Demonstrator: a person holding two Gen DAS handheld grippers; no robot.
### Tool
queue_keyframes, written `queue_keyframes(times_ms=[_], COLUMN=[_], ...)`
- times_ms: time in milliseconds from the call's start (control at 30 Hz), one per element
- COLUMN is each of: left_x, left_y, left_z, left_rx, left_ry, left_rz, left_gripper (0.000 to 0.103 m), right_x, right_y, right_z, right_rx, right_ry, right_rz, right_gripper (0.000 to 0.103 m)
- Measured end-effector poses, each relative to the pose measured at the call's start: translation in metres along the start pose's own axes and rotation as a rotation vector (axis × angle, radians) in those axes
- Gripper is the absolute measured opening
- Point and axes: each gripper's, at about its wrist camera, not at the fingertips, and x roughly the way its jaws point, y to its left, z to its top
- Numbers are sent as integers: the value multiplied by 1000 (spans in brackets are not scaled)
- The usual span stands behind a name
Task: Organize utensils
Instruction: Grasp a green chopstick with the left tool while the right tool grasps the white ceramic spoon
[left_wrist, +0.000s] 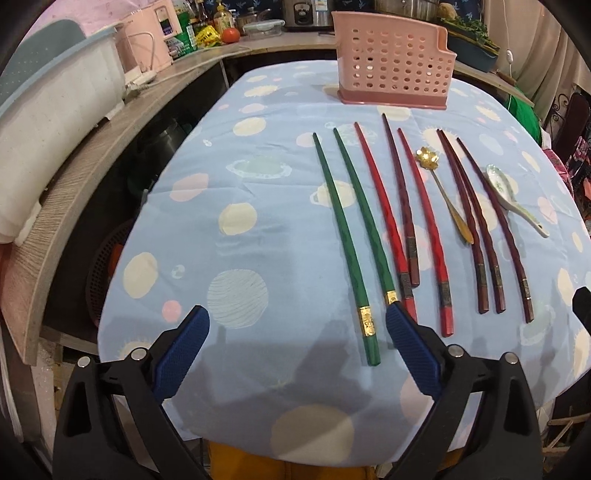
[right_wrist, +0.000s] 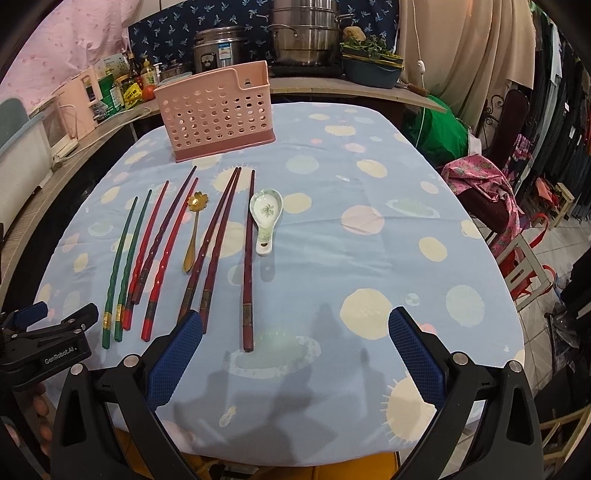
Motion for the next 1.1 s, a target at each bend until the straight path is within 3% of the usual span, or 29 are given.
queue_keyframes(times_ms=[167, 433, 533, 633, 733, 800, 900, 1100], left_x=[15, 23, 23, 24, 26, 27, 28, 28], left_y=[-3, 4, 5, 6, 7, 7, 6, 6], left_z=[-1, -3, -2, 3, 7, 9, 10, 10], left_rx=[7, -1, -2, -5, -5, -7, 0, 3], left_ry=[30, 72, 70, 65, 61, 58, 55, 52], left_rz=[-14, -71, -90, -97, -103, -106, -100, -98], left_gripper=[87, 61, 50, 32, 24, 23, 23, 23], right_x=[6, 13, 20, 32, 49, 61, 75, 92], right_y=[1, 2, 0, -4, -10, -12, -12, -9], right_z=[2, 9, 20, 36, 51, 57, 59, 52], right_rx=[2, 1, 21, 55, 104, 132, 151, 159], right_ry=[5, 8, 9, 10, 32, 56, 90, 138], right_rz=[-1, 9, 38, 90, 153, 190, 226, 259], right_gripper=[96, 93, 82, 66, 47, 32, 20, 12])
